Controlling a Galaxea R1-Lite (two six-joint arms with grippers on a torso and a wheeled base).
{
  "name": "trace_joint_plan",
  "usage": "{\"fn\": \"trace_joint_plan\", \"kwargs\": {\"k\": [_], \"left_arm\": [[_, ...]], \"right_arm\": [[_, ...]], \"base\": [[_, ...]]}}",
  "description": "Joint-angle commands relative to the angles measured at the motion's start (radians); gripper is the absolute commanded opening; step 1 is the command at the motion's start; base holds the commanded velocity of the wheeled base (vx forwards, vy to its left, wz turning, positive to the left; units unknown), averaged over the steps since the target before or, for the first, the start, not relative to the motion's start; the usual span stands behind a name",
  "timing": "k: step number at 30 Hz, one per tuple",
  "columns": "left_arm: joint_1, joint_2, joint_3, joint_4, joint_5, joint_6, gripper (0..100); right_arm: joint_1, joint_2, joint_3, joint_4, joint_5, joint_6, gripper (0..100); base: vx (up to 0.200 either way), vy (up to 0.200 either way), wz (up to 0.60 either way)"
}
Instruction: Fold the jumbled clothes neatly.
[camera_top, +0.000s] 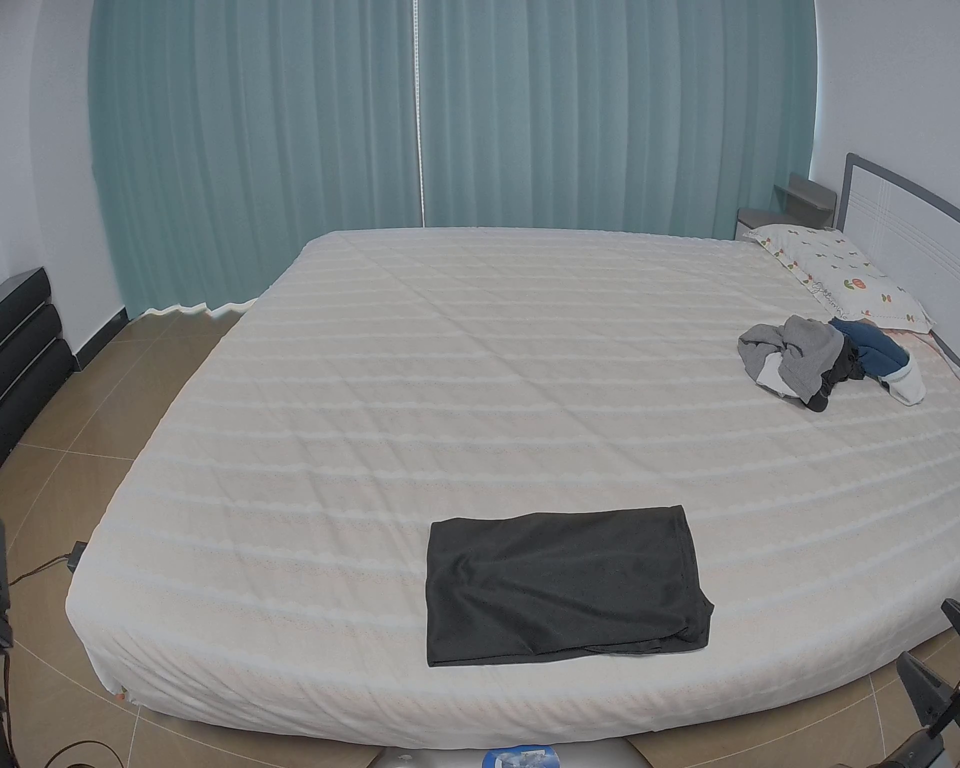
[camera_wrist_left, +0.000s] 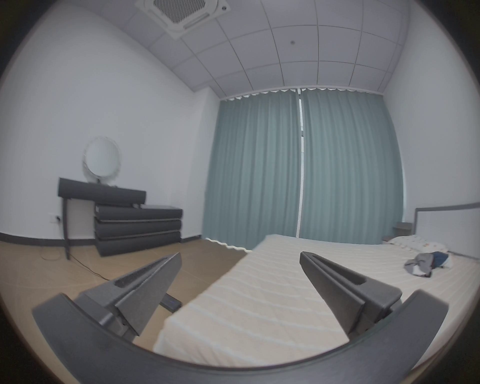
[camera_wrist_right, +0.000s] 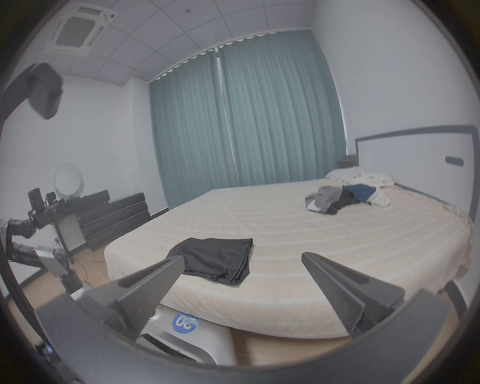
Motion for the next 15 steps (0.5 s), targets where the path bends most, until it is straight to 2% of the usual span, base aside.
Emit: {"fn": "trace_joint_plan", "kwargs": {"k": [1,4,6,10,12,15], "left_arm": [[0.120,-0.230,0.037,0.100,0.005,0.046,100],[0.147,-0.253,0.066,0.104,-0.024,0.044,100],[0.163,-0.300,0.086,0.112,-0.052,0.056,100],[0.166,-0.306,0.118,0.115,-0.061,0.064,100],[0.166,-0.306,0.124,0.118,-0.062,0.066,100],[0.166,-0.306,0.124,0.132,-0.068,0.072,100]], "right_arm": [[0.017,-0.089,-0.016,0.033,-0.031,-0.066,100],[0.017,-0.089,-0.014,0.018,-0.109,-0.073,100],[0.017,-0.087,0.006,-0.013,-0.213,-0.071,100],[0.017,-0.087,0.076,-0.134,-0.359,-0.071,100],[0.009,-0.087,0.084,-0.198,-0.454,-0.085,100],[-0.006,-0.064,0.049,-0.183,-0.537,-0.126,100]], "base": [[0.000,0.000,0.00],[0.000,0.000,0.00],[0.000,0.000,0.00],[0.000,0.000,0.00],[0.000,0.000,0.00],[0.000,0.000,0.00]]}}
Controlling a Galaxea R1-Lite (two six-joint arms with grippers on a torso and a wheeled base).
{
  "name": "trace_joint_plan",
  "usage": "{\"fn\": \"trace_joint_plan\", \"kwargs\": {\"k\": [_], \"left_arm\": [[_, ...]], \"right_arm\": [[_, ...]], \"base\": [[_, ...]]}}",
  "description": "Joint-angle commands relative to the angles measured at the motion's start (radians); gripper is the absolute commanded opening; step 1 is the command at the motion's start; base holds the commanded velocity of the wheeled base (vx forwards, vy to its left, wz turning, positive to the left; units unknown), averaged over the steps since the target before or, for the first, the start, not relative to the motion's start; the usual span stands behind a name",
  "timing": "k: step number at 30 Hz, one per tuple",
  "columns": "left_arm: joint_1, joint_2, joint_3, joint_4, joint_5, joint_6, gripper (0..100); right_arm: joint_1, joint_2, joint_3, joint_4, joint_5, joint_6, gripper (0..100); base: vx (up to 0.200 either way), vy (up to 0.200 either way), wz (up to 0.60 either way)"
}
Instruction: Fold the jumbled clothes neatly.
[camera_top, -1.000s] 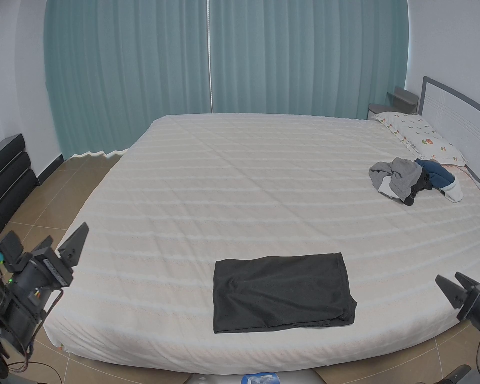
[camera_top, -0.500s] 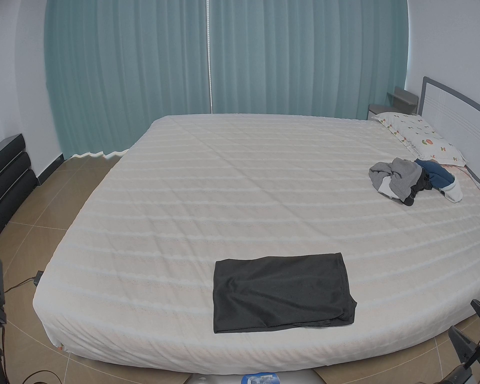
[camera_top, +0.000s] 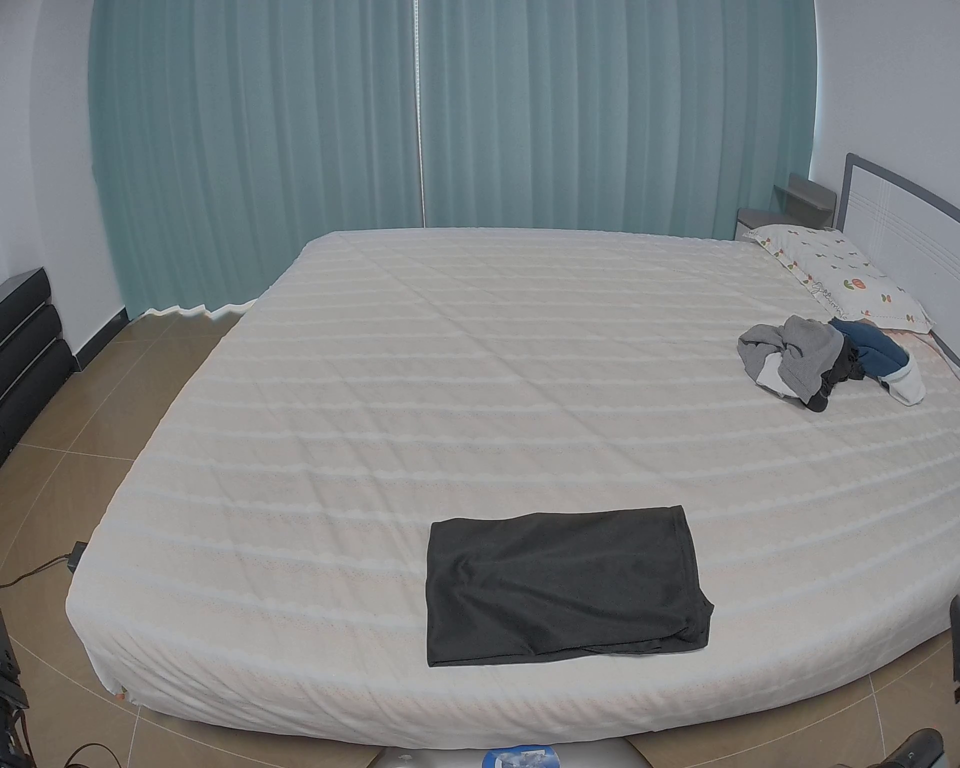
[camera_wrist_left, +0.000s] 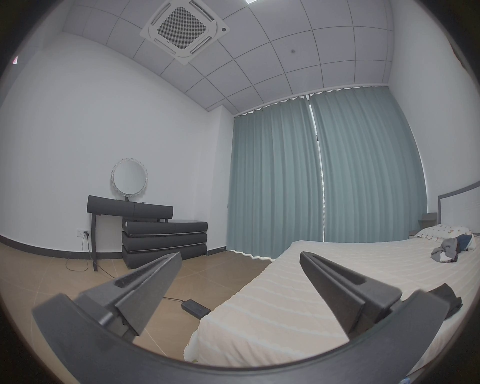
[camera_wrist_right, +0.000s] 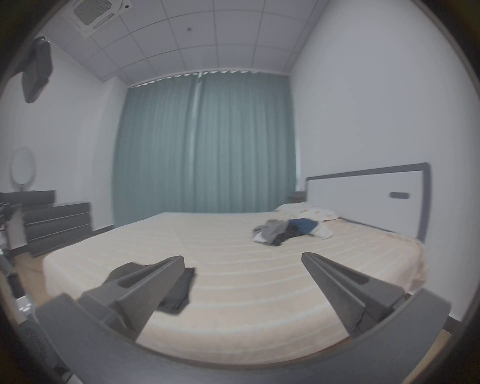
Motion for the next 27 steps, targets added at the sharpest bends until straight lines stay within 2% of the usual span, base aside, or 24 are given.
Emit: {"fn": "trace_joint_plan", "kwargs": {"k": [1,5,9,10,11,12,13,14,16,18,19,20,21,25,27], "left_arm": [[0.008,-0.030,0.024,0.025,-0.019,0.009,100],[0.008,-0.030,0.024,0.059,-0.057,0.003,100],[0.008,-0.030,0.024,0.087,-0.094,0.005,100],[0.008,-0.030,0.024,0.096,-0.128,0.005,100],[0.008,-0.030,0.025,0.119,-0.169,0.008,100],[0.008,-0.030,0.025,0.119,-0.169,0.008,100],[0.008,-0.030,0.025,0.140,-0.195,0.011,100],[0.008,-0.030,0.025,0.140,-0.195,0.011,100],[0.008,-0.030,0.025,0.157,-0.205,0.013,100],[0.008,-0.030,0.025,0.189,-0.226,0.020,100],[0.008,-0.030,0.025,0.191,-0.226,0.020,100],[0.008,-0.030,0.025,0.192,-0.238,0.019,100],[0.008,-0.030,0.025,0.192,-0.248,0.019,100],[0.008,-0.030,0.024,0.195,-0.306,0.019,100],[0.008,-0.030,0.024,0.197,-0.337,0.019,100]], "right_arm": [[-0.018,0.027,-0.012,-0.019,-0.084,-0.048,100],[-0.013,0.003,0.016,0.006,-0.073,-0.048,100],[-0.013,0.000,0.086,-0.028,-0.069,-0.033,100],[-0.013,0.000,0.116,-0.066,-0.061,-0.035,100],[-0.013,0.000,0.157,-0.134,-0.026,-0.039,100],[-0.013,0.000,0.157,-0.134,-0.026,-0.039,100],[-0.013,-0.002,0.189,-0.220,0.008,-0.051,100],[-0.013,-0.002,0.189,-0.220,0.008,-0.051,100],[-0.036,0.003,0.172,-0.235,0.005,-0.077,100],[-0.127,0.011,0.131,-0.171,0.002,-0.110,100],[-0.136,0.009,0.128,-0.162,0.004,-0.111,100],[-0.168,-0.012,0.128,-0.125,0.027,-0.111,100],[-0.167,-0.025,0.139,-0.117,0.053,-0.108,100],[-0.118,-0.103,0.224,-0.112,0.194,-0.105,100],[-0.119,-0.101,0.224,-0.112,0.209,-0.102,100]], "base": [[0.000,0.000,0.00],[0.000,0.000,0.00],[0.000,0.000,0.00],[0.000,0.000,0.00],[0.000,0.000,0.00],[0.000,0.000,0.00],[0.000,0.000,0.00],[0.000,0.000,0.00],[0.000,0.000,0.00],[0.000,0.000,0.00],[0.000,0.000,0.00],[0.000,0.000,0.00],[0.000,0.000,0.00],[0.000,0.000,0.00],[0.000,0.000,0.00]]}}
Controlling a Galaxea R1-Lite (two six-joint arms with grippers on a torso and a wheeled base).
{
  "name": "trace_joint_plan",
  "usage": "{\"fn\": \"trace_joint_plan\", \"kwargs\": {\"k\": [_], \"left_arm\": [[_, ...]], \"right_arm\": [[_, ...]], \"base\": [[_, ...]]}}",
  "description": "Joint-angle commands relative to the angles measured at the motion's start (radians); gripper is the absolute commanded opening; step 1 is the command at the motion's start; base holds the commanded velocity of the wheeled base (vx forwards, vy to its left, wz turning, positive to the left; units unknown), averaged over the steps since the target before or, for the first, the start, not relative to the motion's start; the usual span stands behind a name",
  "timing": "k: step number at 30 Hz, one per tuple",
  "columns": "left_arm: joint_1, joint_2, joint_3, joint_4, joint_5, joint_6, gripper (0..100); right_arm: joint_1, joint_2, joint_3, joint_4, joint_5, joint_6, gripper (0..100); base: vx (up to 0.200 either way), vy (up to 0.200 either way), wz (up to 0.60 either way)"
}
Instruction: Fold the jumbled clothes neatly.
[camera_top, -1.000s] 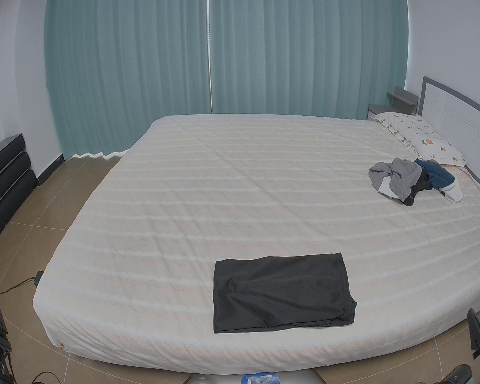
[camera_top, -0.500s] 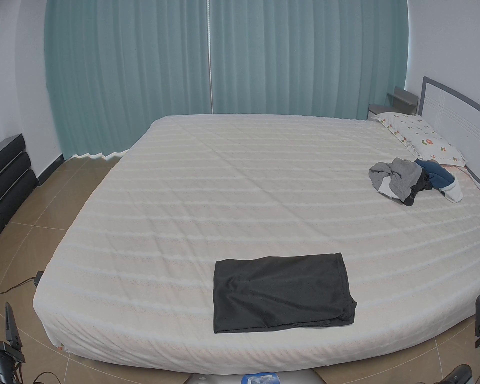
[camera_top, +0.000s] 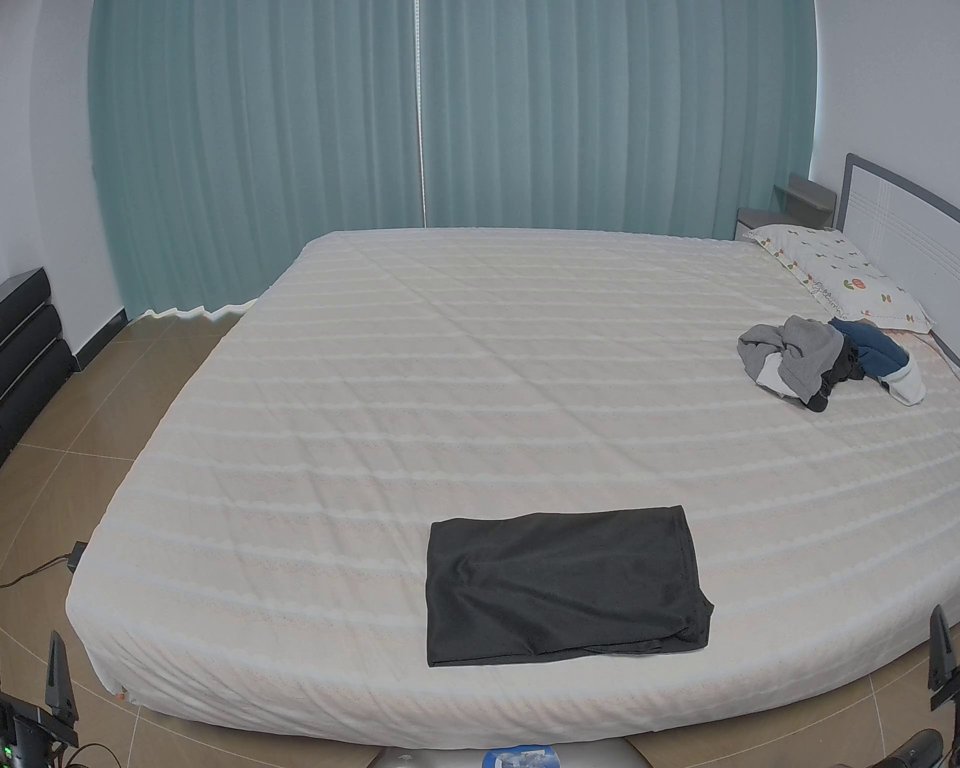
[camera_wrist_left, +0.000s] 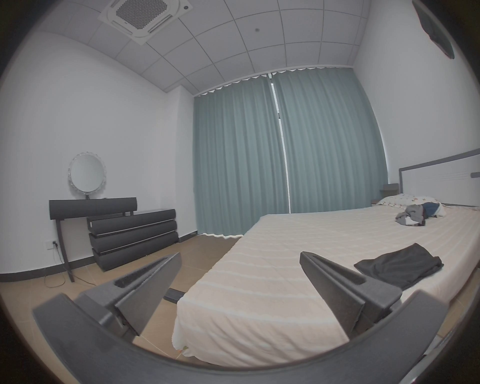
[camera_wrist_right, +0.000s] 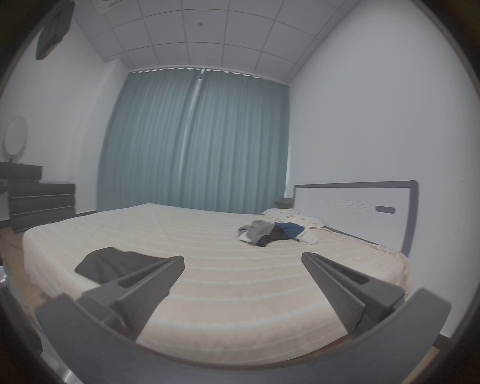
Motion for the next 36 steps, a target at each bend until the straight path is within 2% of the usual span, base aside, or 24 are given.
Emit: {"fn": "trace_joint_plan", "kwargs": {"k": [1,7,11,13,18,19,22,28,30,36], "left_arm": [[0.000,-0.008,0.016,0.011,-0.073,0.004,100],[0.000,-0.008,0.016,0.012,-0.176,-0.001,100],[0.000,-0.008,0.015,0.014,-0.221,-0.035,100],[0.000,-0.008,0.012,0.028,-0.251,-0.049,100],[0.000,-0.008,0.005,0.051,-0.248,-0.055,100],[0.000,-0.008,0.005,0.052,-0.247,-0.059,100],[0.000,-0.008,0.005,0.054,-0.244,-0.062,100],[0.000,-0.008,0.015,0.057,-0.274,-0.078,100],[-0.003,-0.001,0.015,0.078,-0.336,-0.081,100],[-0.002,-0.009,0.016,0.080,-0.333,-0.062,100]], "right_arm": [[-0.003,-0.059,0.052,0.011,0.059,-0.003,100],[-0.003,-0.059,0.052,0.011,0.113,0.014,100],[-0.003,-0.059,0.052,0.012,0.119,0.097,100],[-0.003,-0.059,0.052,0.011,0.118,0.105,100],[-0.003,-0.059,0.052,-0.002,0.114,0.034,100],[-0.003,-0.059,0.052,0.009,0.119,-0.009,100],[-0.003,-0.056,0.048,0.038,0.147,0.022,100],[-0.005,-0.057,0.045,0.046,0.111,0.029,100],[-0.003,-0.057,0.046,0.041,0.121,0.074,100],[-0.005,-0.057,0.049,0.031,0.116,0.146,100]], "base": [[0.000,0.000,0.00],[0.000,0.000,0.00],[0.000,0.000,0.00],[0.000,0.000,0.00],[0.000,0.000,0.00],[0.000,0.000,0.00],[0.000,0.000,0.00],[0.000,0.000,0.00],[0.000,0.000,0.00],[0.000,0.000,0.00]]}}
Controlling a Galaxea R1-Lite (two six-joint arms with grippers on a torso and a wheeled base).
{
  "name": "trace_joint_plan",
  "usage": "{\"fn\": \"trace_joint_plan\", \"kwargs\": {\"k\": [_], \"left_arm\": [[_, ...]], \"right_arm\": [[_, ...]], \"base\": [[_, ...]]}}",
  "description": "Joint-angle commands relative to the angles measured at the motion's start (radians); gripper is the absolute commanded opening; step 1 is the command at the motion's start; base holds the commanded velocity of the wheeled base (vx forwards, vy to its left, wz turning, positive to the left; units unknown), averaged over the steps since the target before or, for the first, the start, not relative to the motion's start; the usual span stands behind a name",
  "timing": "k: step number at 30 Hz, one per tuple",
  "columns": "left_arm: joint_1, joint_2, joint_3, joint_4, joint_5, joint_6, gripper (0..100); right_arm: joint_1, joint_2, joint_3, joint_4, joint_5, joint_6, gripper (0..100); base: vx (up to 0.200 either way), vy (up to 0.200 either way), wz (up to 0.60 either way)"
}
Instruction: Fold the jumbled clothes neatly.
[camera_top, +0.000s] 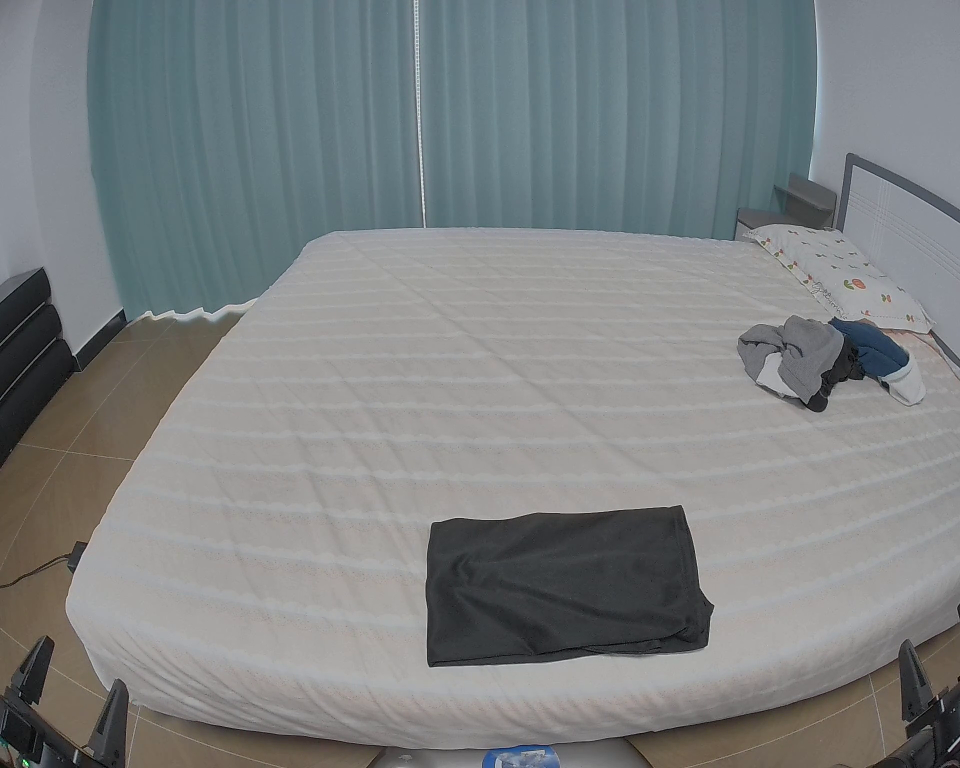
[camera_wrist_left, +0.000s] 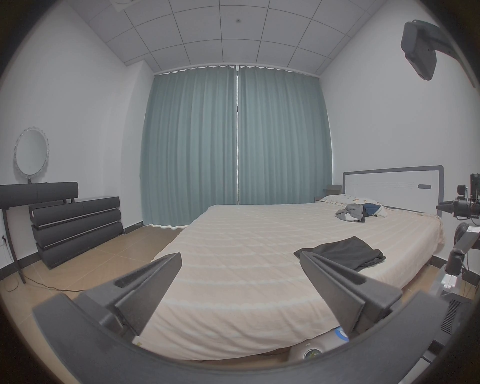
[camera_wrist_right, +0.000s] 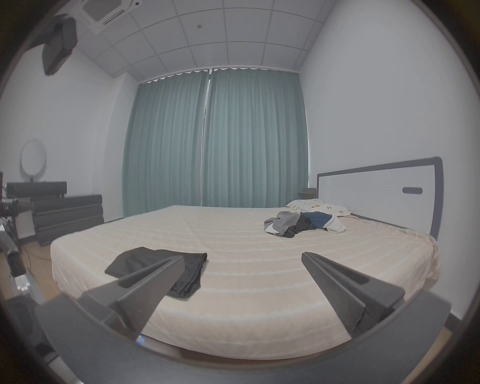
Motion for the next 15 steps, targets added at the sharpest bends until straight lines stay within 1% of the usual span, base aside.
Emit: {"fn": "trace_joint_plan", "kwargs": {"k": [1,3,4,5,7,12,15], "left_arm": [[0.000,-0.012,0.016,0.003,0.007,0.006,100],[0.000,-0.012,0.016,0.003,0.029,0.005,100],[0.000,-0.012,0.016,0.003,0.029,0.005,100],[0.000,-0.012,0.015,0.003,0.033,0.005,100],[0.000,-0.012,0.016,0.002,0.035,0.005,100],[0.000,-0.012,0.015,0.000,0.035,-0.003,100],[0.000,-0.012,0.015,0.002,0.035,-0.003,100]], "right_arm": [[-0.001,-0.011,0.015,-0.003,-0.004,0.028,100],[-0.001,-0.011,0.013,-0.003,0.007,0.079,100],[-0.001,-0.011,0.013,-0.003,0.007,0.079,100],[-0.001,-0.011,0.013,-0.001,0.007,0.105,100],[-0.001,-0.011,0.013,-0.003,0.005,0.117,100],[-0.001,-0.009,0.012,-0.001,0.003,0.107,100],[-0.001,-0.011,0.013,-0.001,0.003,0.058,100]], "base": [[0.000,0.000,0.00],[0.000,0.000,0.00],[0.000,0.000,0.00],[0.000,0.000,0.00],[0.000,0.000,0.00],[0.000,0.000,0.00],[0.000,0.000,0.00]]}}
